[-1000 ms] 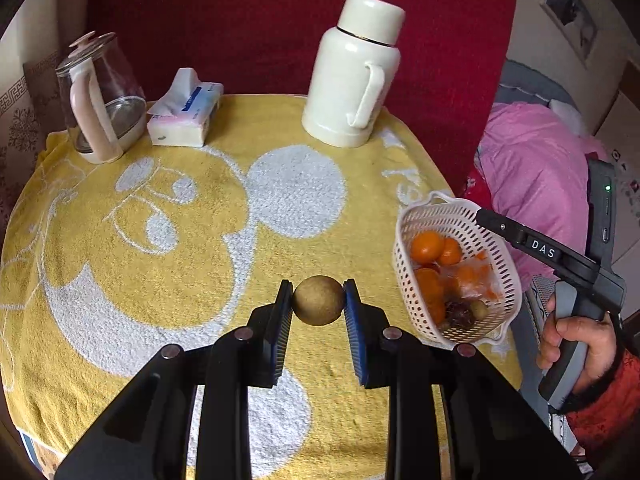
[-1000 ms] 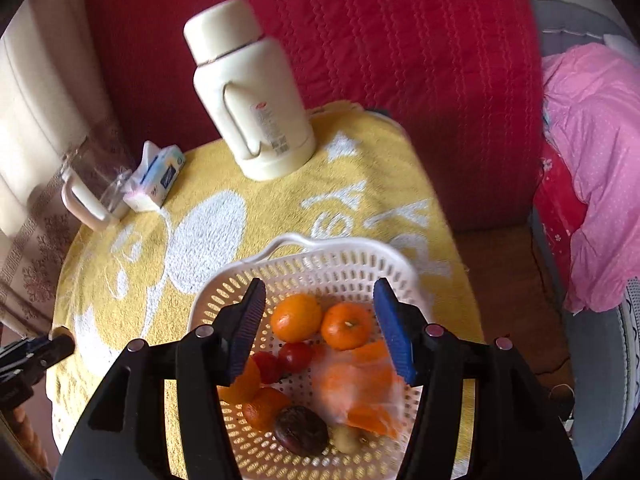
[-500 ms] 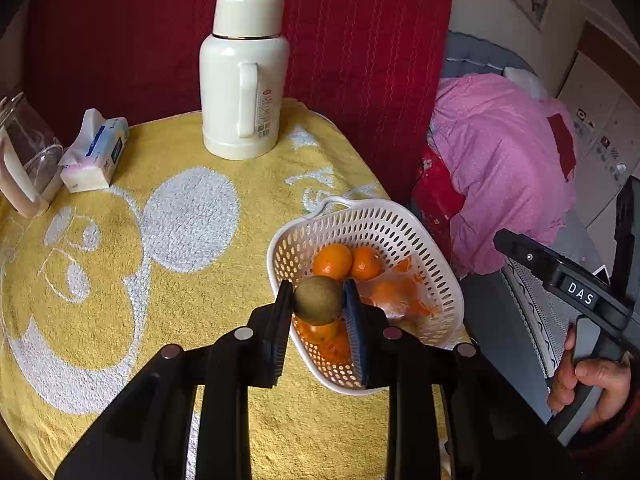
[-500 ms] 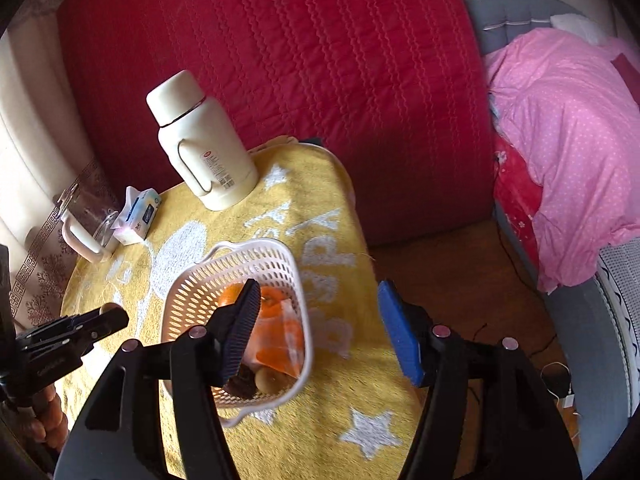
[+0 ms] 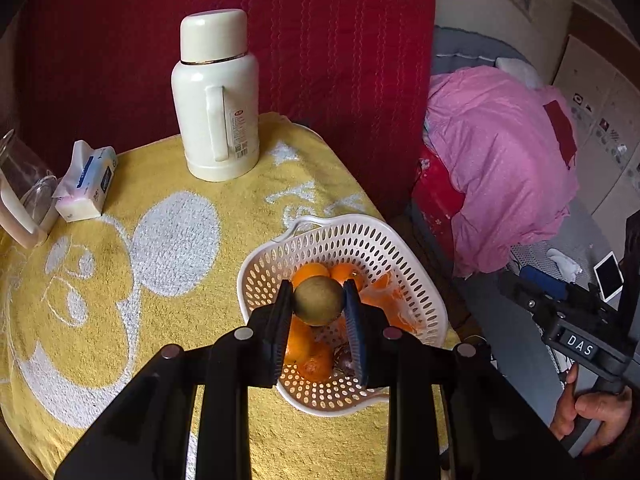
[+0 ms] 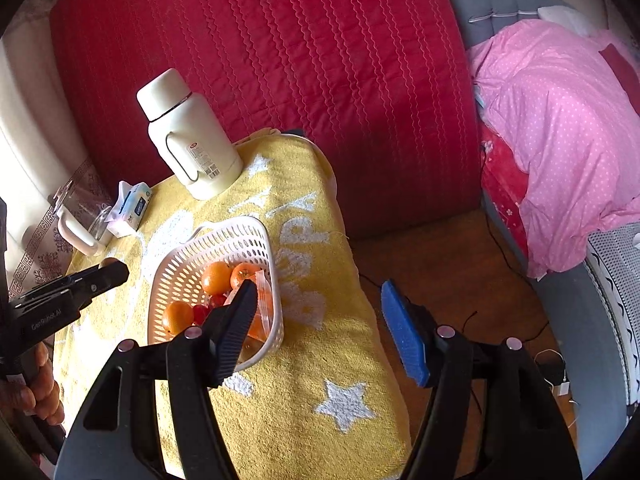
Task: Organize fruits
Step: 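Carry the kiwi into the white basket and open the left tool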
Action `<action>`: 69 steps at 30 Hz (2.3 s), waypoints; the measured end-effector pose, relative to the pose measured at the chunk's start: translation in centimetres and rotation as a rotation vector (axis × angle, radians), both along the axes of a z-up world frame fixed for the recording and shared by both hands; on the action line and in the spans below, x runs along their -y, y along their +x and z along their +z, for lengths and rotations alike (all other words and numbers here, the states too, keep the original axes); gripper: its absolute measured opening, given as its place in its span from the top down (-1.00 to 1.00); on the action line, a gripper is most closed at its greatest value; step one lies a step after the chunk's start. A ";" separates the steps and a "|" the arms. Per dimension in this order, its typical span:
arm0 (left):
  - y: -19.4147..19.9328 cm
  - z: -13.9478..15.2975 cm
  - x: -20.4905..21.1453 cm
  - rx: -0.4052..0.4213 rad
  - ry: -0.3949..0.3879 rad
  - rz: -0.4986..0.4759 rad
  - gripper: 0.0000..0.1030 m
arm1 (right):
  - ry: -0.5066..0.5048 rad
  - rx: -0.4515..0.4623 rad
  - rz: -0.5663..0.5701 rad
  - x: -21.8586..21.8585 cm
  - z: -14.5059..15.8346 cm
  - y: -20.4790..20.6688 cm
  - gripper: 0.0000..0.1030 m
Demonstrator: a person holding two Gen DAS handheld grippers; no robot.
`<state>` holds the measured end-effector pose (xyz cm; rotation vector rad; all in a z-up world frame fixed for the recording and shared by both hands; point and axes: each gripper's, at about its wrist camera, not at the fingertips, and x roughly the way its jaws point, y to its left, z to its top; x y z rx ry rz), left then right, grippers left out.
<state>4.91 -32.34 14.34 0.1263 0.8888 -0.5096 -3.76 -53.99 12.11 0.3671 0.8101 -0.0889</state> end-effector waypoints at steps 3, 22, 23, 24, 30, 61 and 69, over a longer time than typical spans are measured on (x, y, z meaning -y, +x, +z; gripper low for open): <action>-0.1 0.1 0.3 0.006 0.003 -0.004 0.50 | -0.003 0.001 -0.001 0.0 -0.1 -0.3 -0.47; 1.5 -2.0 2.9 -0.003 0.045 -0.037 0.50 | -0.006 -0.032 -0.007 0.5 -1.0 -0.9 -0.70; 1.6 -2.3 3.0 -0.006 0.048 -0.038 0.50 | -0.004 -0.034 -0.008 0.6 -1.1 -0.9 -0.70; 1.8 -2.6 3.1 -0.011 0.050 -0.038 0.50 | 0.000 -0.037 -0.010 0.6 -1.2 -0.9 -0.70; 3.4 -4.4 2.7 -0.086 0.007 -0.033 0.50 | 0.003 -0.052 -0.011 0.7 -1.7 -0.7 -0.70; 4.6 -7.7 2.7 -0.204 -0.007 -0.031 0.47 | 0.015 -0.073 -0.028 1.2 -2.6 0.0 -0.70; 3.9 -6.8 1.7 -0.184 -0.006 -0.014 0.44 | 0.013 -0.058 -0.018 0.7 -2.1 -0.3 -0.70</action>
